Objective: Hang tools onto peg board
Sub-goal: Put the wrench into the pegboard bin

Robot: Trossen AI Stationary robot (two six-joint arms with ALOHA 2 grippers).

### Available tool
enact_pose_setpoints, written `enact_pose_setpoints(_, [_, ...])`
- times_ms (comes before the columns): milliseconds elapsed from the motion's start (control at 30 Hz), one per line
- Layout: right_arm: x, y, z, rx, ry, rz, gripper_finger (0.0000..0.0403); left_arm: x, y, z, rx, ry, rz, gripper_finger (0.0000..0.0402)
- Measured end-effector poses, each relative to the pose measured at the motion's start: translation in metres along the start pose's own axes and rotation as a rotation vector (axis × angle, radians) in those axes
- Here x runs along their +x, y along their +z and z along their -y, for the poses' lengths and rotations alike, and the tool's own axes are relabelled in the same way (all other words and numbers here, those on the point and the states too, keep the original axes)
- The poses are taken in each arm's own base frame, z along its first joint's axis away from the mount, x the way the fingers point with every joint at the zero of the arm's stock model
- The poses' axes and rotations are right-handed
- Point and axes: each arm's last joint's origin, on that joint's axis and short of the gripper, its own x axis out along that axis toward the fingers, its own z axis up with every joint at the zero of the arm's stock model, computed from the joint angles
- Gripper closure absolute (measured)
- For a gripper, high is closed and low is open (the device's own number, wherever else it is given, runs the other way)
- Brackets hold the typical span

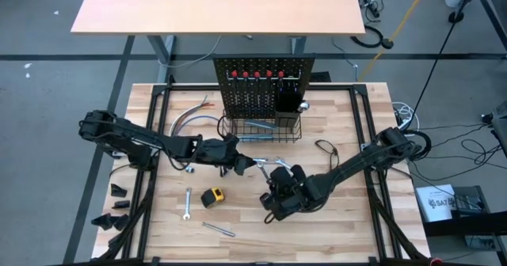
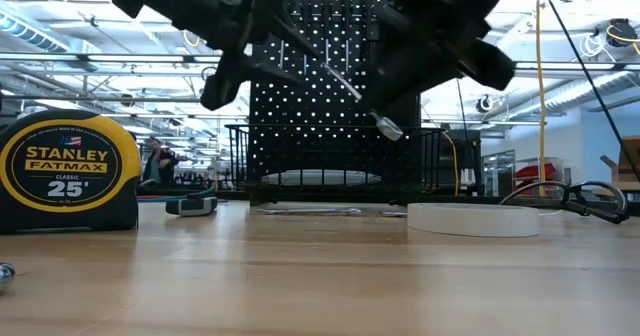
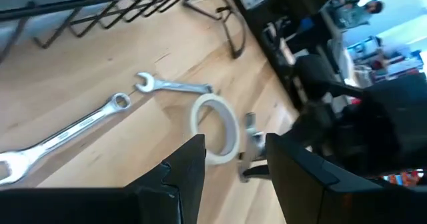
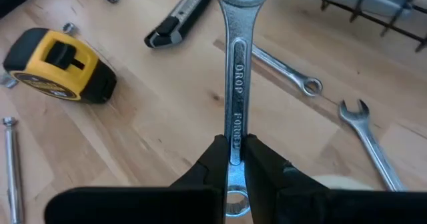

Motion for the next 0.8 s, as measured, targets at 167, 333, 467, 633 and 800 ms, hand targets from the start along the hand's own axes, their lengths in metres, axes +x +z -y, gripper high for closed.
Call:
enact_pose_setpoints(167, [0.005, 0.006, 0.001, -0.016, 0.004, -0.013, 0.038, 0.0, 0.001, 0.002, -0.002, -0.016, 0.019, 0.0242])
enact_pose_setpoints(333, [0.01, 0.013, 0.0, -0.032, 0.019, 0.001, 0.038, 0.0, 0.002, 0.002, -0.002, -0.007, 0.031, 0.0242])
enact_pose_setpoints(467, [0.016, 0.022, 0.001, -0.041, 0.028, 0.019, 0.038, 0.0, 0.003, 0.001, -0.002, 0.014, 0.06, 0.0242])
enact_pose_setpoints(633, [0.025, 0.036, 0.001, -0.028, 0.056, 0.032, 0.038, 0.0, 0.003, 0.0, 0.003, 0.021, 0.073, 0.0242])
enact_pose_setpoints(800, [0.031, 0.047, 0.002, -0.005, 0.077, 0.063, 0.038, 0.0, 0.004, 0.0, 0.006, 0.033, 0.09, 0.0242])
